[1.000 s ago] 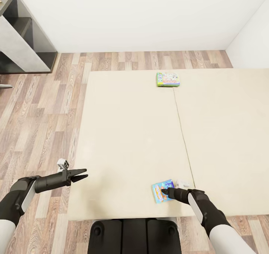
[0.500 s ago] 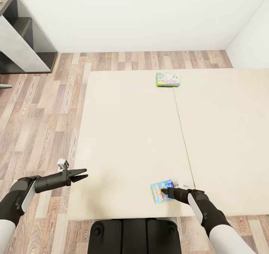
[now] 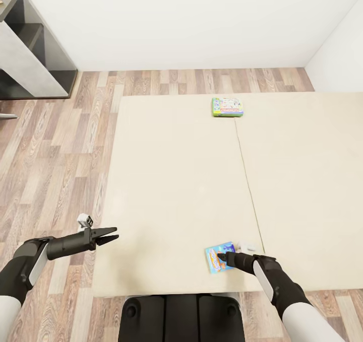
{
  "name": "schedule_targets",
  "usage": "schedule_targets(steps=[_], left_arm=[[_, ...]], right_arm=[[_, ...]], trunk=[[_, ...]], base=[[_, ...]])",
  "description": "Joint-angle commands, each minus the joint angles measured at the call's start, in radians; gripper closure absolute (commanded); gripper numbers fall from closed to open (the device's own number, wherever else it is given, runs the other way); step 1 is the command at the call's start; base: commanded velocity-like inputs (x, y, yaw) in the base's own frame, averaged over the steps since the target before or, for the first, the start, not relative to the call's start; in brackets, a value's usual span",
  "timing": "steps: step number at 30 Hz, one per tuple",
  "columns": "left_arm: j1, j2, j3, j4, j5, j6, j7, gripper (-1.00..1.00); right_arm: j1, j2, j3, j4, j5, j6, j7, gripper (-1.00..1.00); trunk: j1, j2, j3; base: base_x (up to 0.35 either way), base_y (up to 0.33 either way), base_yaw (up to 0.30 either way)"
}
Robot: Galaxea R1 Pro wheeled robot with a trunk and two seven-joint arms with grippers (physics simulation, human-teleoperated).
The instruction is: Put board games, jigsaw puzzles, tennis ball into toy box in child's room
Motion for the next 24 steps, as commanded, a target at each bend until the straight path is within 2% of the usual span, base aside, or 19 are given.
schedule_targets(steps=[1,24], left_arm=[[0.000,0.000,0.000,0.000,0.001,0.011,-0.003,-1.00],[0.000,0.000,0.000,0.000,0.001,0.011,-0.003,-1.00]], right_arm=[[0.000,0.001,-0.003,-0.001,-0.005,0.007,0.002,-1.00],[0.000,0.001,-0.002,0.001,-0.005,0.006,0.002,-1.00]], trunk=[[0.001,-0.001,-0.001],[0.001,-0.001,-0.001]], base=[[0.000,0.005,0.000],[0.000,0.034,0.000]])
